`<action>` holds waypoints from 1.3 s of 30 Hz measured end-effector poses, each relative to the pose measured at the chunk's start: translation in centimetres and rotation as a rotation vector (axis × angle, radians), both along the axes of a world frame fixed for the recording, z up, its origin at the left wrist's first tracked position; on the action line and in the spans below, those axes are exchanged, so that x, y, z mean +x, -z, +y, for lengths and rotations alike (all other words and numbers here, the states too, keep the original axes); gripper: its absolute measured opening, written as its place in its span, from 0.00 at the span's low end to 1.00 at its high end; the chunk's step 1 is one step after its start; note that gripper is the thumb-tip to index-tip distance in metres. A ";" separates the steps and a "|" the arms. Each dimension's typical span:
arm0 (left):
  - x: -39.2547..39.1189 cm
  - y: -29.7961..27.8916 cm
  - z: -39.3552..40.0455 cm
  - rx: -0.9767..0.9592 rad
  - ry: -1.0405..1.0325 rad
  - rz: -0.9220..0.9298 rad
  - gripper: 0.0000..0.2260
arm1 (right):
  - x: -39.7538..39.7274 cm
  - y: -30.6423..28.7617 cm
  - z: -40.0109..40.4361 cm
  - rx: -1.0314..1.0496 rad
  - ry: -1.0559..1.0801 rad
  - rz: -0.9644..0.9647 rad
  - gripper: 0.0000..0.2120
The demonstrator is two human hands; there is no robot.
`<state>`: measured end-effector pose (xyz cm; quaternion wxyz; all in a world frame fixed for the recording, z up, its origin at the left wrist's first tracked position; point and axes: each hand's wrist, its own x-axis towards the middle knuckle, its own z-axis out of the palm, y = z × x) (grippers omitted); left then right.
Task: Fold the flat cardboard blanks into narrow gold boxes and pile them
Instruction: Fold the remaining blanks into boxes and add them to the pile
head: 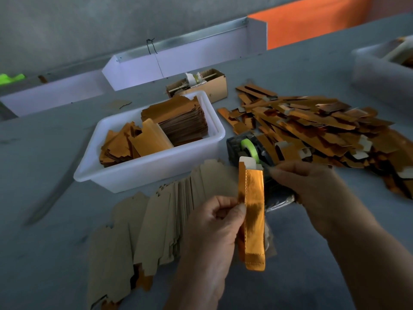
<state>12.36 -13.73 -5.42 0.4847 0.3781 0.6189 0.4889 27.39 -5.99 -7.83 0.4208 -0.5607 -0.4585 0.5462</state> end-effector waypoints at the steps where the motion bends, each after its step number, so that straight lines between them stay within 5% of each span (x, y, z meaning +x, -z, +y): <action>1: 0.0 0.1 0.0 0.002 0.001 0.002 0.05 | 0.2 0.1 -0.2 -0.031 -0.003 0.111 0.07; 4: -0.1 0.3 0.0 0.005 0.008 0.014 0.05 | 0.5 -0.1 -0.9 -0.018 0.032 0.147 0.07; 12: -0.1 0.3 0.1 0.018 -0.009 -0.033 0.05 | -0.1 0.3 -2.5 0.267 0.146 -0.456 0.05; 25: -0.2 0.6 0.1 -0.006 0.019 0.015 0.05 | -0.4 1.8 -3.1 0.437 0.142 -0.556 0.04; 30: -0.1 0.5 0.1 -0.035 0.038 0.025 0.04 | -0.7 1.4 -2.7 0.549 0.129 -0.861 0.04; 36: -0.5 0.7 0.3 -0.042 0.023 0.016 0.04 | 0.6 0.6 -4.2 0.504 0.168 -0.614 0.02; 39: -0.7 0.8 0.4 -0.048 0.021 -0.023 0.03 | 0.5 -1.0 -5.3 0.321 -0.016 -0.133 0.07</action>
